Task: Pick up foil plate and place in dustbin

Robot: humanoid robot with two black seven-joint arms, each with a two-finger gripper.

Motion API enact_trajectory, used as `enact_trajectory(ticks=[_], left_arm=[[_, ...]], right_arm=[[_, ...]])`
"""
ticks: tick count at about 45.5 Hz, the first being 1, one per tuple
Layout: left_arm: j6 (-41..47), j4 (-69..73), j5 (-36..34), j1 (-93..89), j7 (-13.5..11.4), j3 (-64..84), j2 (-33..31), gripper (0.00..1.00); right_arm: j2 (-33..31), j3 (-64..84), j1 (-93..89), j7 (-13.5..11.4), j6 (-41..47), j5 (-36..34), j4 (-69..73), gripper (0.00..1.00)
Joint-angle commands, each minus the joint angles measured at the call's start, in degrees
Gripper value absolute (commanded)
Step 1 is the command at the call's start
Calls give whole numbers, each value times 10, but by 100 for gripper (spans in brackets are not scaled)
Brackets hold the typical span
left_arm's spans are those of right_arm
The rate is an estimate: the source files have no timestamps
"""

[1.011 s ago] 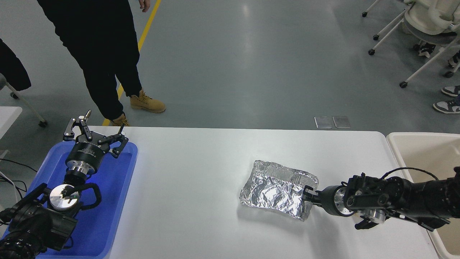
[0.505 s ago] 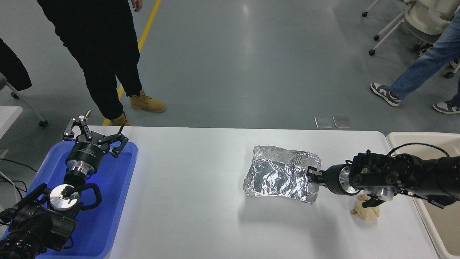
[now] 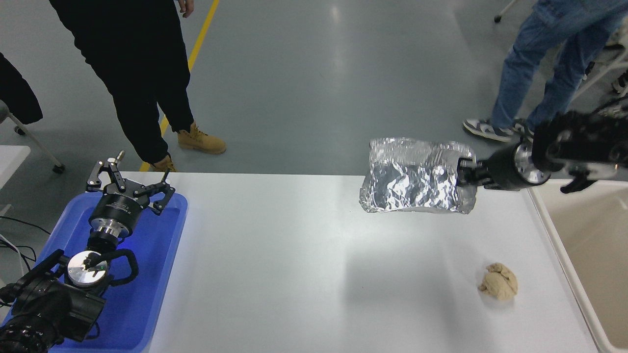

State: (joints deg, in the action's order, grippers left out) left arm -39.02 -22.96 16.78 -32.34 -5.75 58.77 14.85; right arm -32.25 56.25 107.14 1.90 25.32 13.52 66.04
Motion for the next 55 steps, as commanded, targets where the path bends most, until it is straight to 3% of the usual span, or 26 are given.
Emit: enact_trajectory(ticks=[1, 32, 50, 55], left_arm=[[0, 0, 0, 0, -1, 0, 0, 100], [0, 0, 0, 0, -1, 0, 0, 100], [0, -1, 0, 0, -1, 0, 0, 100], [0, -1, 0, 0, -1, 0, 0, 100]], right_arm=[[-32, 37, 111, -1, 87, 6, 1, 0], [-35, 82, 145, -1, 97, 12, -12, 0], [-52, 125, -100, -3, -146, -4, -233, 0], [-52, 117, -198, -13, -186, -42, -316, 0]])
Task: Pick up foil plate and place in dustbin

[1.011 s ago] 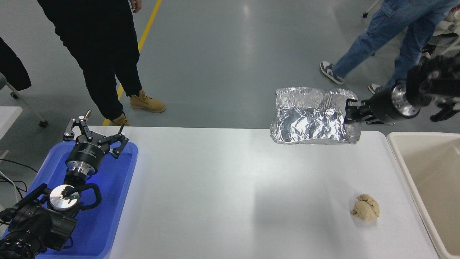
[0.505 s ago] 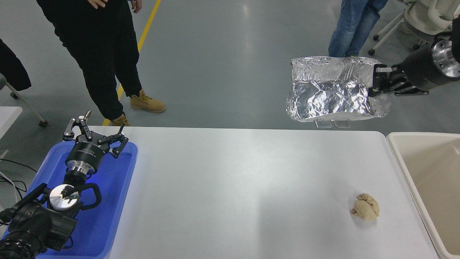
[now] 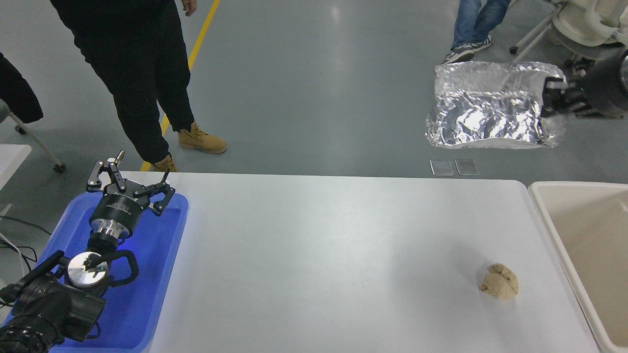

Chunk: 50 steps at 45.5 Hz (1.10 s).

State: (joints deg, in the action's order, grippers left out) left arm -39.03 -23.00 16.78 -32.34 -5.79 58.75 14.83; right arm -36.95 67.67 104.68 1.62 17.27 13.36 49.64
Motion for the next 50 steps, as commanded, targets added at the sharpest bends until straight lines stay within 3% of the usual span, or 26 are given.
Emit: enact_trajectory(ticks=[1, 16, 32, 50], left_arm=[[0, 0, 0, 0, 0, 0, 0, 100], [0, 0, 0, 0, 0, 0, 0, 100], [0, 1, 0, 0, 0, 0, 0, 100], [0, 1, 0, 0, 0, 0, 0, 100]], right_arm=[[-4, 2, -193, -13, -109, -52, -168, 0], [5, -24, -421, -28, -203, -188, -285, 0], [15, -194, -606, -29, -243, -191, -366, 0], [11, -255, -694, -28, -263, -191, -368, 0]])
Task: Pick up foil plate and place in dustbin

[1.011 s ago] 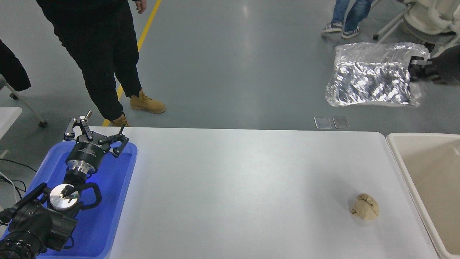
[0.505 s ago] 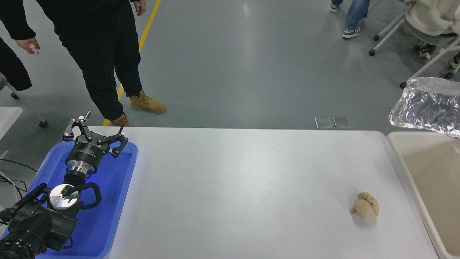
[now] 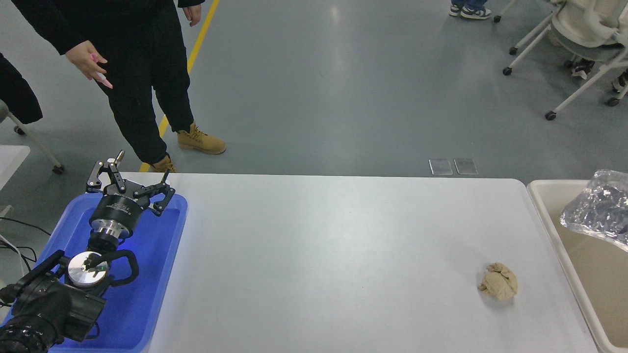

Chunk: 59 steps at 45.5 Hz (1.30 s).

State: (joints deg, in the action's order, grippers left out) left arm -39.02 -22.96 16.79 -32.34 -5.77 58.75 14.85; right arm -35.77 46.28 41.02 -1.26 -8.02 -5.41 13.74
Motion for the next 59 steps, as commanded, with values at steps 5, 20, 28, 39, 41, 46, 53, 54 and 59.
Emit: enact_trajectory(ticks=[5, 20, 28, 39, 41, 46, 53, 54, 59], left_arm=[[0, 0, 0, 0, 0, 0, 0, 100], [0, 0, 0, 0, 1, 0, 0, 100], [0, -1, 0, 0, 0, 0, 0, 100], [0, 0, 0, 0, 1, 0, 0, 100], [0, 0, 0, 0, 0, 0, 0, 100], [0, 0, 0, 0, 1, 0, 0, 100], [0, 0, 0, 0, 0, 0, 0, 100], [0, -1, 0, 0, 0, 0, 0, 100], [0, 0, 0, 0, 0, 0, 0, 100]], right_arm=[[1, -56, -69, 1, -18, -2, -8, 0], [3, -55, -62, 1, -18, 10, -7, 100], [3, -56, -49, 1, -15, 10, -5, 100], [3, -48, 40, 1, -10, 11, 4, 100], [3, -45, 70, 2, -9, 11, 4, 100], [3, -28, 159, 6, 2, 31, 18, 100], [13, 18, 287, 6, 15, 87, 93, 100], [17, 23, 303, 6, 15, 95, 108, 100], [25, 34, 381, 6, 17, 126, 185, 100]])
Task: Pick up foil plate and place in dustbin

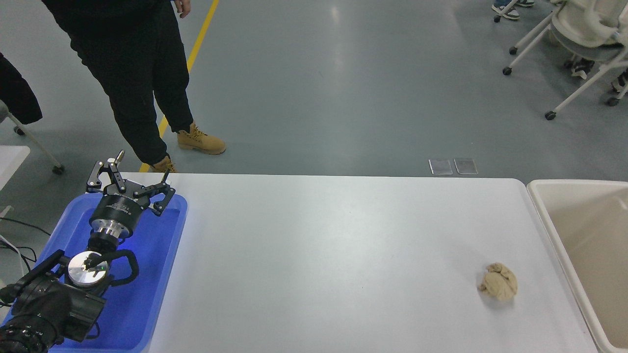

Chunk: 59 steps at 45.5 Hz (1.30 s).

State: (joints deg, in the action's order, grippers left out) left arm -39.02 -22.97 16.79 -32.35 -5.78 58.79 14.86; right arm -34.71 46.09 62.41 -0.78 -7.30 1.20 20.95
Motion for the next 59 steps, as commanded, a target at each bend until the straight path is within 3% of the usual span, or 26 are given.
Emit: enact_trajectory(ticks=[1, 9, 30, 43, 59], left_arm=[[0, 0, 0, 0, 0, -1, 0, 100], [0, 0, 0, 0, 0, -1, 0, 100], [0, 0, 0, 0, 1, -1, 0, 100], [0, 0, 0, 0, 0, 0, 0, 100], [0, 0, 0, 0, 1, 0, 0, 100]], right_arm=[[15, 36, 180, 1, 11, 68, 127, 100], [25, 58, 307, 1, 120, 136, 247, 100], [25, 186, 612, -2, 455, 137, 492, 100], [32, 212, 741, -4, 523, 137, 630, 100], [46, 212, 721, -5, 523, 140, 636, 100]])
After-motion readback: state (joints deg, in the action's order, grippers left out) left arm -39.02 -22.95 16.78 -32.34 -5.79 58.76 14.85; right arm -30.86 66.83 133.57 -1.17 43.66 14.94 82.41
